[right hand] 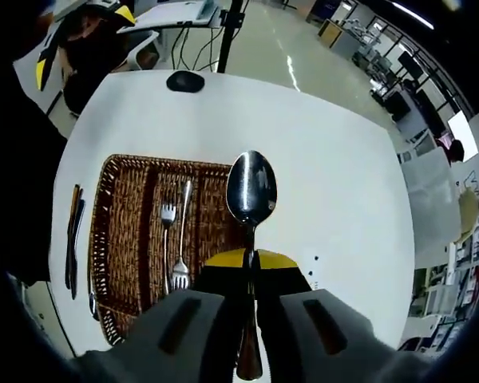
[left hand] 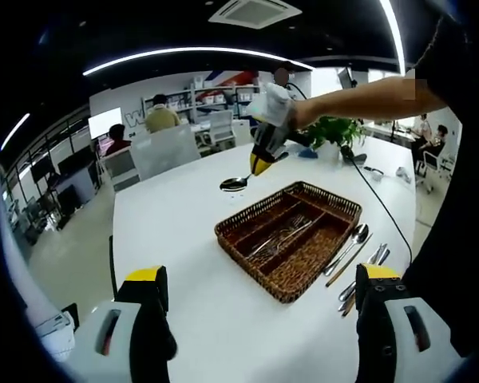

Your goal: Arrange the knives, forks, and spoons in their matching storage slots by inserting each utensil handle-first until every utensil is classified and aligned in the correct compartment

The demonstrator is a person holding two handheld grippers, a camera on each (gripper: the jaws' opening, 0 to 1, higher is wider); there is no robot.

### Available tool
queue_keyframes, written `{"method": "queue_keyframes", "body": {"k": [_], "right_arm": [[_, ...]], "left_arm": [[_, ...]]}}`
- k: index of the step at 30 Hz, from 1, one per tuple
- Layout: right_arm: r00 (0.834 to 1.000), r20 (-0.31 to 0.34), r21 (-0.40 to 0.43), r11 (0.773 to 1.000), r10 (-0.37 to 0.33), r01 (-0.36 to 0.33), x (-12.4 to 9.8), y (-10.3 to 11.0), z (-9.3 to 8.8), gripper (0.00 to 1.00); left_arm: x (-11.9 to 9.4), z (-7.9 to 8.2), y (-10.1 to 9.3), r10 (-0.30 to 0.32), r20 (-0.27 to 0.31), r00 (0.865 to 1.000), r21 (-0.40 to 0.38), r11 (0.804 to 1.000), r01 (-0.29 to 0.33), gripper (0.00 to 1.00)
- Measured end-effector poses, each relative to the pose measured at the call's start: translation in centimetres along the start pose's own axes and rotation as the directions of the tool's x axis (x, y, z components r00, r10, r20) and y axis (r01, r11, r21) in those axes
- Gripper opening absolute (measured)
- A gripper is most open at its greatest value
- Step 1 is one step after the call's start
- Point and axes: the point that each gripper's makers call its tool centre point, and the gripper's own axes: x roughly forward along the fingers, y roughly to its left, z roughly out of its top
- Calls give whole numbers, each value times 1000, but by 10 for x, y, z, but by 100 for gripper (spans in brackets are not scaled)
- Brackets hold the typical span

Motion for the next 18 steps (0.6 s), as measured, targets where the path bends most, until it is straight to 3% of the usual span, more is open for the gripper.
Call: {"method": "queue_keyframes", "body": {"k": [18], "right_arm": [[1000,-2,8,1000,17,-17,32,8,-10,0]], "left_arm": [[7,-6,11,-9,-14,1000,-7,1000,8,99]]}}
